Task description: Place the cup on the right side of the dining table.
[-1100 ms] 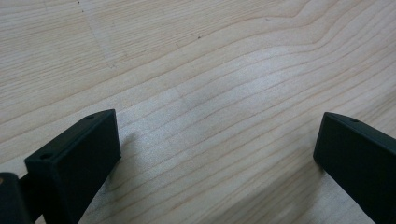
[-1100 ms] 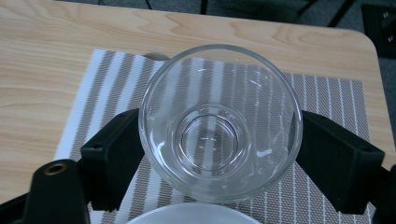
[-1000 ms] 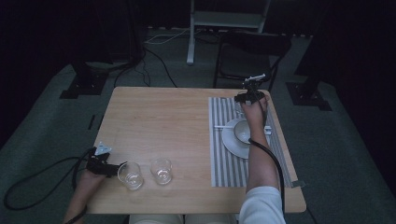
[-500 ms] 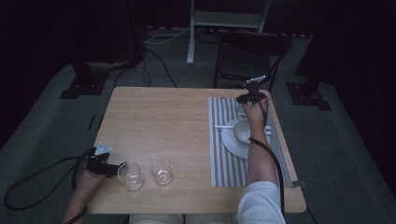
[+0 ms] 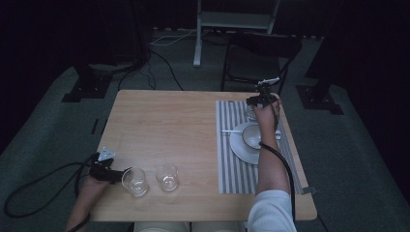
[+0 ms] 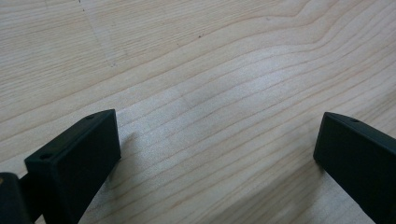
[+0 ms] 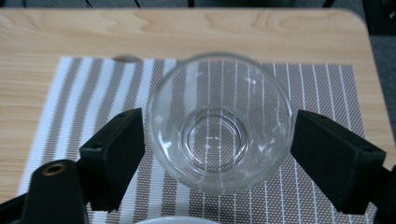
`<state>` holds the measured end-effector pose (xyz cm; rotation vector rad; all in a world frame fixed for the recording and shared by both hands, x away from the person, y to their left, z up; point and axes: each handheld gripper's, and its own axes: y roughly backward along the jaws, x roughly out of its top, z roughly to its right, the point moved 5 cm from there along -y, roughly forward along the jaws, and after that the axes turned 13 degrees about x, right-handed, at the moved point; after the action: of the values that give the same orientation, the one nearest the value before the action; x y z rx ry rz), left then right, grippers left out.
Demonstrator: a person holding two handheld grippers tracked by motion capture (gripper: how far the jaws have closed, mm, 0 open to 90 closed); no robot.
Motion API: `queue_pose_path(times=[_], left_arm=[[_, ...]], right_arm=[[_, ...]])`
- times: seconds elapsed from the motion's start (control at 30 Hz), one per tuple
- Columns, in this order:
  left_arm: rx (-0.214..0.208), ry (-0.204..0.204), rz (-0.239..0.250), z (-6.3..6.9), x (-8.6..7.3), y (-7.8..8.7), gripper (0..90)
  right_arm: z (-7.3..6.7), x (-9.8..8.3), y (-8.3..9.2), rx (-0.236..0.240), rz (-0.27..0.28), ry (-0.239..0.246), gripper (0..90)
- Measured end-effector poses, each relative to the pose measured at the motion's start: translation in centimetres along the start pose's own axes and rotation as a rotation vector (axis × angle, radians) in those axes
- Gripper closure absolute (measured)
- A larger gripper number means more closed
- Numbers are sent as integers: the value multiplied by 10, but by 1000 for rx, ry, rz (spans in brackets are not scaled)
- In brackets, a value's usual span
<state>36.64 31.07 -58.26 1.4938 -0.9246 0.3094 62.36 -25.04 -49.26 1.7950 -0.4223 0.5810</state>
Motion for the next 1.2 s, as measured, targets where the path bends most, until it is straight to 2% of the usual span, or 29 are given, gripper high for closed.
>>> queue_pose_path(times=[0.1, 0.23, 0.83, 0.97, 1.03, 1.2], left_arm=[[0, 0, 0, 0, 0, 0, 9], [0, 0, 0, 0, 0, 0, 9], [0, 0, 0, 0, 0, 0, 9], [0, 0, 0, 0, 0, 0, 9], [0, 1, 0, 0, 0, 0, 9], [0, 0, 0, 0, 0, 0, 9]], right_arm=[[-5, 3, 8, 19, 27, 11, 174], [-13, 3, 10, 21, 24, 38, 173], [-45, -22, 14, 104, 59, 96, 126], [-58, -26, 15, 140, 61, 114, 126], [-64, -28, 16, 138, 59, 121, 126], [-79, -35, 20, 171, 67, 156, 126]])
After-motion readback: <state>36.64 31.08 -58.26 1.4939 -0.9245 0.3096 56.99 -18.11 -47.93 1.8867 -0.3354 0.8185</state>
